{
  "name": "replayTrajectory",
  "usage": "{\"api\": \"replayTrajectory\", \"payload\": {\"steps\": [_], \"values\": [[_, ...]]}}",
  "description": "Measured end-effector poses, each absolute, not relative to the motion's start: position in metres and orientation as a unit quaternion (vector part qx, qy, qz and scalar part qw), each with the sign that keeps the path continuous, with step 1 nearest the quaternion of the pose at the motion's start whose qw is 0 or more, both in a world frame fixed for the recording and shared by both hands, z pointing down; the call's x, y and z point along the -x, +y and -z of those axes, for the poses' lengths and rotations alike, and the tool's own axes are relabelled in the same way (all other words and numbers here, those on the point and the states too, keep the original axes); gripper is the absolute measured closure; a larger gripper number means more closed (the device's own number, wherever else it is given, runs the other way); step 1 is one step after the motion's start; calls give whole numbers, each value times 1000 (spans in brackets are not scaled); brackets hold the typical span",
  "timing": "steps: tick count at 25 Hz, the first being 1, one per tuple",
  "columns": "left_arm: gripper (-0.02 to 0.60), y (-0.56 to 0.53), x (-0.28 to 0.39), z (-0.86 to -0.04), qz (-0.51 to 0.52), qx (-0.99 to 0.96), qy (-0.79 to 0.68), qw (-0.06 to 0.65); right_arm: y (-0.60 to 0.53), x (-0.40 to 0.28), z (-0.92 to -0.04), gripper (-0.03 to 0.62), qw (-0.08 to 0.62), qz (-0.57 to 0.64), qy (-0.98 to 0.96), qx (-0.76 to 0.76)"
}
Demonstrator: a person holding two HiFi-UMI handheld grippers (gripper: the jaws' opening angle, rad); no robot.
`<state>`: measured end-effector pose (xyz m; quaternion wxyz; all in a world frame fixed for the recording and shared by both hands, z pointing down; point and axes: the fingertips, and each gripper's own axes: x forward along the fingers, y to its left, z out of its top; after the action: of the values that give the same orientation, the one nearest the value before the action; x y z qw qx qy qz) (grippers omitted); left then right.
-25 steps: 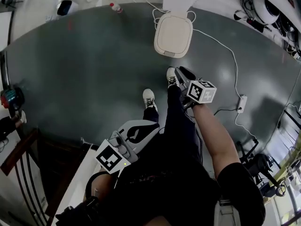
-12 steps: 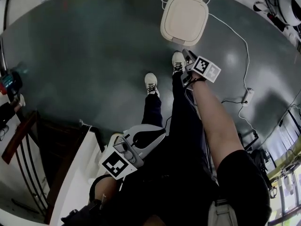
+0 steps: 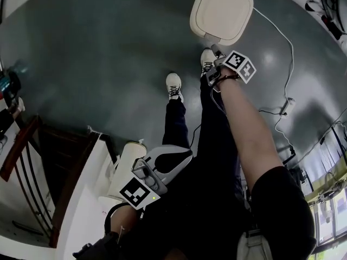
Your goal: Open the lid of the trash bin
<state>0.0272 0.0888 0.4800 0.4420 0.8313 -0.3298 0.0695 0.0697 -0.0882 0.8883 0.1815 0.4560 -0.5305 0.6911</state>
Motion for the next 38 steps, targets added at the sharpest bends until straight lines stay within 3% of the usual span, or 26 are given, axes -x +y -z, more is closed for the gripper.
{"api": "replayTrajectory", "payload": {"steps": [11,17,38], "values": [[581,92,-29,-494,-52,-816,-347,458,-100,-65,-904,410,128,-718,-481,-487],[581,98,-24,-491,-52,-814,-350,462,-90,-70,-907,376,144,-711,-474,-499],[581,96,-17,-496,-51,-813,-357,458,-96,-70,-913,379,189,-683,-490,-507]]}}
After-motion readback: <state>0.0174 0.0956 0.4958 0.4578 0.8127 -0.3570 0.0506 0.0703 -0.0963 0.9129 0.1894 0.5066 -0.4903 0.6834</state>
